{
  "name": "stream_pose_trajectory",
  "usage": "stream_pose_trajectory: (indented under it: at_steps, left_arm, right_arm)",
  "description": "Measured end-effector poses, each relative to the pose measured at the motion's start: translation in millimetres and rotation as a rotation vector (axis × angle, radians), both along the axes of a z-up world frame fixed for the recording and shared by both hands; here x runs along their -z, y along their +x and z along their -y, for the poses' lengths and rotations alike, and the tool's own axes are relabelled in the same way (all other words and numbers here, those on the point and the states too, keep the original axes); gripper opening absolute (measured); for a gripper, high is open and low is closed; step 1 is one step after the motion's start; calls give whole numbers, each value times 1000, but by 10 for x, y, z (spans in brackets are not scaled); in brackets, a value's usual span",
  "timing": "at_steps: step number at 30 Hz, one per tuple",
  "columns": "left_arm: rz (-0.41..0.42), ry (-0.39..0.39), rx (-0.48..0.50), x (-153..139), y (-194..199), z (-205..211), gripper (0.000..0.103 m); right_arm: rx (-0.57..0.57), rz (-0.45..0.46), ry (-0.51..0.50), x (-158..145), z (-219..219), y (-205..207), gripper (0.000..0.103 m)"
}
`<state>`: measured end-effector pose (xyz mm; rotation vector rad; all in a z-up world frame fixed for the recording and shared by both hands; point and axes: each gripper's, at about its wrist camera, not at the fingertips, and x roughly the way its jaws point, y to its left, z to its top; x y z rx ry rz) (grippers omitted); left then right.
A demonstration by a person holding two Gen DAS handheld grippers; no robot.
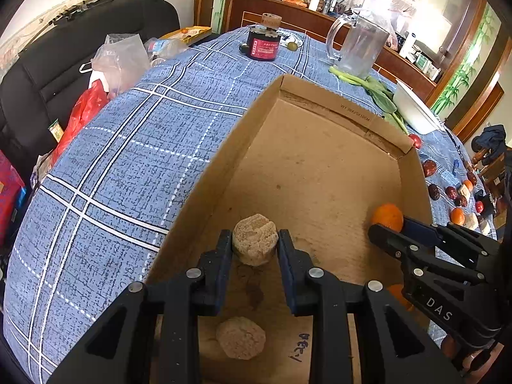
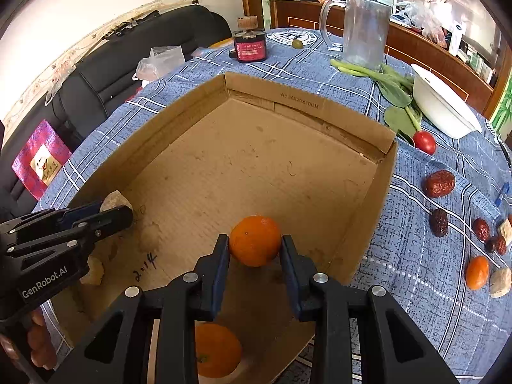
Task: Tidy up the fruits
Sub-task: 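Carry the orange and cake into the tray and open both grippers, then withdraw both grippers from the tray back toward the fruit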
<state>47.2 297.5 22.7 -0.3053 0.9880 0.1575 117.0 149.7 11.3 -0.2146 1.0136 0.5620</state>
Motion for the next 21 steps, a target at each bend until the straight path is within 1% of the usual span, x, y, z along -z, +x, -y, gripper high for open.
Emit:
stream_pose_trajectory:
  at_steps: [4,6,9,14,16,21]
  left_arm:
    - [-13,0,2,14,-19,16,28]
    - [-12,5,-1,1,-43,19,29]
    - [-4,12,-12,-49,-95,19,35]
    - [38,46,-33,-183,-218,70,50]
    - [47,61,-38,-225,-269,115,55]
    - [82,103,-32,-338,-381,310,56]
  right_arm:
    - [-6,4,-13,-2,-18,-10,41]
    - [-5,14,-18,-22,-10,-30,47]
    - [-1,25,-8,-83,29,-72,47]
    - [2,60,20,-275,150,-219,47]
    - [6,76,20,-348,216,-292,47]
    - [30,102,26,-469,494,-495,47]
